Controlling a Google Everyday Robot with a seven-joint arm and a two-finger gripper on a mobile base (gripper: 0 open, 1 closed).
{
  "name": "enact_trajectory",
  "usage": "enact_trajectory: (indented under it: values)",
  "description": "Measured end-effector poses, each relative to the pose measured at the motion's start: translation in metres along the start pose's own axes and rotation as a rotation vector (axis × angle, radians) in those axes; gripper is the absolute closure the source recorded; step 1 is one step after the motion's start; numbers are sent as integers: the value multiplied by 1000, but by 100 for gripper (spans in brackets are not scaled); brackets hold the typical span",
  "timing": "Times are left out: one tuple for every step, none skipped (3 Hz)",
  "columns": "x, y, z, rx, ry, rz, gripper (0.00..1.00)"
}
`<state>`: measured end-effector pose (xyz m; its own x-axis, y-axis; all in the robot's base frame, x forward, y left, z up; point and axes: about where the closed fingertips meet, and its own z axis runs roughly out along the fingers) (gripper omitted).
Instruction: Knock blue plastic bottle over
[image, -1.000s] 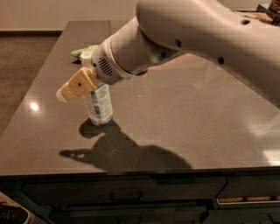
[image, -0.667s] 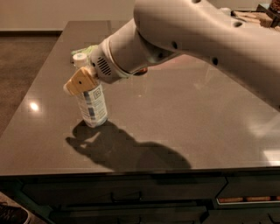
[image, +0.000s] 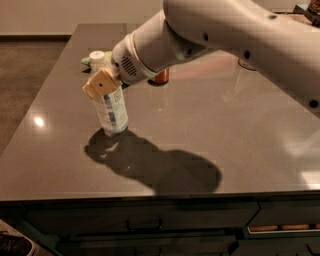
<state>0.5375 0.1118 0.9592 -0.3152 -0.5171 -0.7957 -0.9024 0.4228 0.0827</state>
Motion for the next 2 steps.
enact_trajectory:
  values:
    - [-9,-25,-18,-13,68,-91,100]
    - [-18,-43,-35,-23,148,-174,100]
